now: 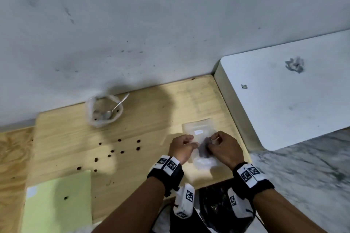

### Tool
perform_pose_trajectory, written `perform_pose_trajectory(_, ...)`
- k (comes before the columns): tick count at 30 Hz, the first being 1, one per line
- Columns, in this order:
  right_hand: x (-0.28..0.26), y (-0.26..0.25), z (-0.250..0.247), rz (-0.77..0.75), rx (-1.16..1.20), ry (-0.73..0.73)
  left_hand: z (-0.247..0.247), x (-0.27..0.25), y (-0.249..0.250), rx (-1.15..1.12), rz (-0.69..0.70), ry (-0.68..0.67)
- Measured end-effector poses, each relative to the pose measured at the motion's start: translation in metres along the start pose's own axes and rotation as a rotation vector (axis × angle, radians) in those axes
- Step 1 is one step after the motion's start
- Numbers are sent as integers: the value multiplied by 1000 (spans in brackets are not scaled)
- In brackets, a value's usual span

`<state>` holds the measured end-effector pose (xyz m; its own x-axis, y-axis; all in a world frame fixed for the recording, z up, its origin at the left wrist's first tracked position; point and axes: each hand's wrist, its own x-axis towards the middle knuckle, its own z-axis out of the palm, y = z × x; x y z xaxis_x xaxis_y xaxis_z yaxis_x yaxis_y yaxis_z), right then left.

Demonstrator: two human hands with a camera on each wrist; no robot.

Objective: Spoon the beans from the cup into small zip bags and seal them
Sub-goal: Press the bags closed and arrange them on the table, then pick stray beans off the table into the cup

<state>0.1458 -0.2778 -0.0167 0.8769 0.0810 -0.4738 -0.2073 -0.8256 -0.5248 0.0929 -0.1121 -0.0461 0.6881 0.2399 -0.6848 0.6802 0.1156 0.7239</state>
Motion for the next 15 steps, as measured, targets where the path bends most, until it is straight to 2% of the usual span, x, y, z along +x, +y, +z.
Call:
perform_pose_trajectory(8,2,20,1,-4,-115,-2,20,0,-4,207,-54,-48)
perform_pose_trajectory(12,-1,9,-5,-101,-100,48,11,5,4,245,-31,-51)
perform_pose_trajectory(15,2,-17,-6,-186,-31,5,-12,8,14,204,34,15)
